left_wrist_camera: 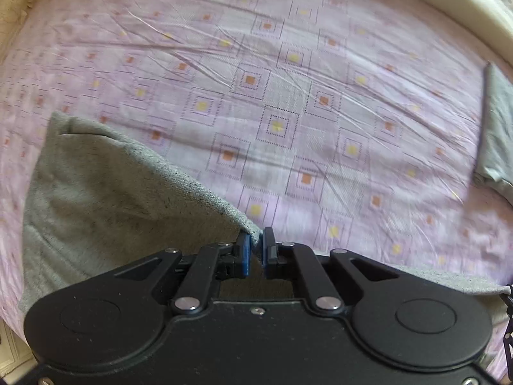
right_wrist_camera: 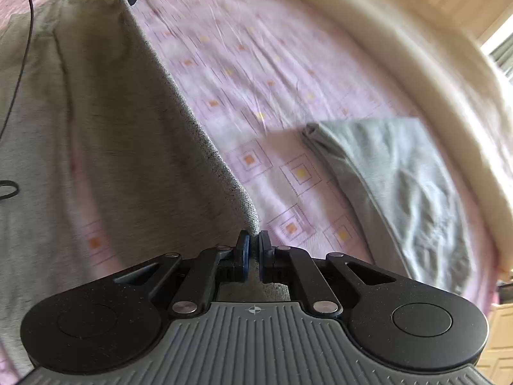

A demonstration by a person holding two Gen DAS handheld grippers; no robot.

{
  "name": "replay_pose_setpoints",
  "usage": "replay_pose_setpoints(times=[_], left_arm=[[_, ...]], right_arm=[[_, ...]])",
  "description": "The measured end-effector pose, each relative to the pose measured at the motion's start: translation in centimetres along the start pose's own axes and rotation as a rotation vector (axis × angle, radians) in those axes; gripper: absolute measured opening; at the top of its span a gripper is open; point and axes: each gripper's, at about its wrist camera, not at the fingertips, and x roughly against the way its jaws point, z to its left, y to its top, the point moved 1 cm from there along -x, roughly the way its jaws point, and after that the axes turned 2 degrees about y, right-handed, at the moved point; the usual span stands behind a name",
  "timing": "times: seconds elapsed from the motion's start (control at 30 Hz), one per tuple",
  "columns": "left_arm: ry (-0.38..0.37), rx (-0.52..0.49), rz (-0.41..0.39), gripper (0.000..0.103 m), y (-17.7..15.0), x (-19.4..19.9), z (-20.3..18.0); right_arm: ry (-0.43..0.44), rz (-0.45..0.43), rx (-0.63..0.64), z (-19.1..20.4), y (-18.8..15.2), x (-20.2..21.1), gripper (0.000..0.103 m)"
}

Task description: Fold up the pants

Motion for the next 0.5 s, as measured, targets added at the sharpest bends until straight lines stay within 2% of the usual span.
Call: replay_pose_setpoints(times=[0.13, 0.27, 0.37, 0.5], left_arm=[[-0.011, -0.022, -0.076, 0.009, -4.0, 3.5, 1.5], [0.009, -0.051, -0.117, 0.009, -8.9, 3.8, 2.7], [0.017, -0.057, -0.110, 0.009, -12.9, 3.8, 4.0], [0.026, -0.066, -0.062, 0.009, -17.0, 2.0, 5.4]], right_arm=[[-0.059, -0.023, 0.008, 3.8, -1.1, 3.4, 0.006], [-0.081, -0.010, -0.022, 8.1, -2.3, 5.4, 0.006], [-0.083, 0.024, -0.060, 11.3, -3.4, 5.8, 0.006], [-0.063, 0.075, -0.152, 14.9, -5.0, 4.8, 0.006]])
